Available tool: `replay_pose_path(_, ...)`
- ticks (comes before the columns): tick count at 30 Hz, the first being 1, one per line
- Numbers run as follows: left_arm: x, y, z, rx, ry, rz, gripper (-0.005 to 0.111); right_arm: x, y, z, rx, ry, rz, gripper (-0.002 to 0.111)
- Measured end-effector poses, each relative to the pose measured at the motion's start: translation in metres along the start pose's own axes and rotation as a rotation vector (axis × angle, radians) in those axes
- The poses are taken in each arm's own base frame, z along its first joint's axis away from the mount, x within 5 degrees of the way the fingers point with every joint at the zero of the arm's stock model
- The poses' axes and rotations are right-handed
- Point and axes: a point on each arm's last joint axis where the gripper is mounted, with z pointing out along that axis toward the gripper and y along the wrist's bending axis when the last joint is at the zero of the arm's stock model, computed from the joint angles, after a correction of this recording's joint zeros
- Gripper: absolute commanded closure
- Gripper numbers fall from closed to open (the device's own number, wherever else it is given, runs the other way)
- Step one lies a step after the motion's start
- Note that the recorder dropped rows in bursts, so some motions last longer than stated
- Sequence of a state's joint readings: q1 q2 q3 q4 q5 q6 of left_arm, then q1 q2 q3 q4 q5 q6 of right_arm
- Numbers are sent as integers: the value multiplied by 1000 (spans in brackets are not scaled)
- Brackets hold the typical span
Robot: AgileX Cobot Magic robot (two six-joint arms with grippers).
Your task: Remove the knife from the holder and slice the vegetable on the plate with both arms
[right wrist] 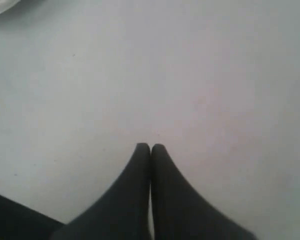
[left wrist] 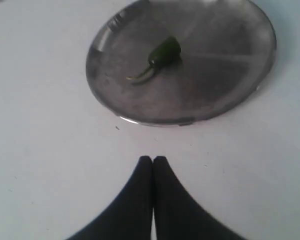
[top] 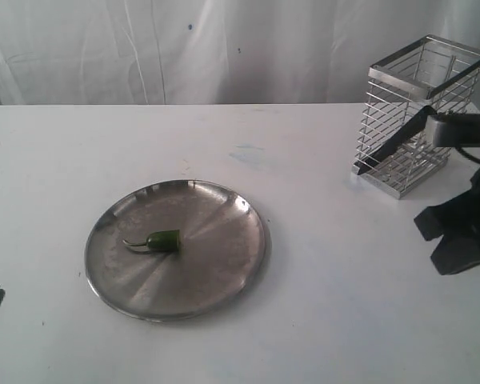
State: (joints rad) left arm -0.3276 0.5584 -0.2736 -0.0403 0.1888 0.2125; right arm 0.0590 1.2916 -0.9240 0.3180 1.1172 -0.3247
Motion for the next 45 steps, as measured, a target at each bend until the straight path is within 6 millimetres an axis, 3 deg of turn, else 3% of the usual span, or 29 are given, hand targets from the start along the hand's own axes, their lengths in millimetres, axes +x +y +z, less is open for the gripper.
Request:
replay_pose_path(5,-8,2,20,7,11,-109,107,-9,0,-18,63,-113,-11,108)
replay_pose_path(12,-25,17,21,-101,-169,-219,107,-18,-3,-25,112,-240,-23,108)
replay_pose_path(17,-10,32,20,-182,-64,-411,107,-21,-2,-26,121,-276,-28,106)
replay_pose_path(22,10,30,15,-164,128,-552,107,-28,0,-18,132,-278,-67,88)
replay_pose_path(25,13,26,5,-154,137,-571,107,-31,-2,-10,146,-254,-83,69)
replay_pose_path(28,5,24,-10,-176,36,-538,107,-34,-3,-7,154,-258,-89,56)
replay_pose_path(33,-9,13,-46,-164,-128,-393,107,-44,-3,-20,203,-358,-121,54)
replay_pose_path(37,-5,5,-70,-206,-246,-306,107,-54,-1,-35,220,-435,-130,54)
replay_pose_path(45,8,-2,-85,-256,-341,-294,107,-82,-13,-35,297,-441,-84,54)
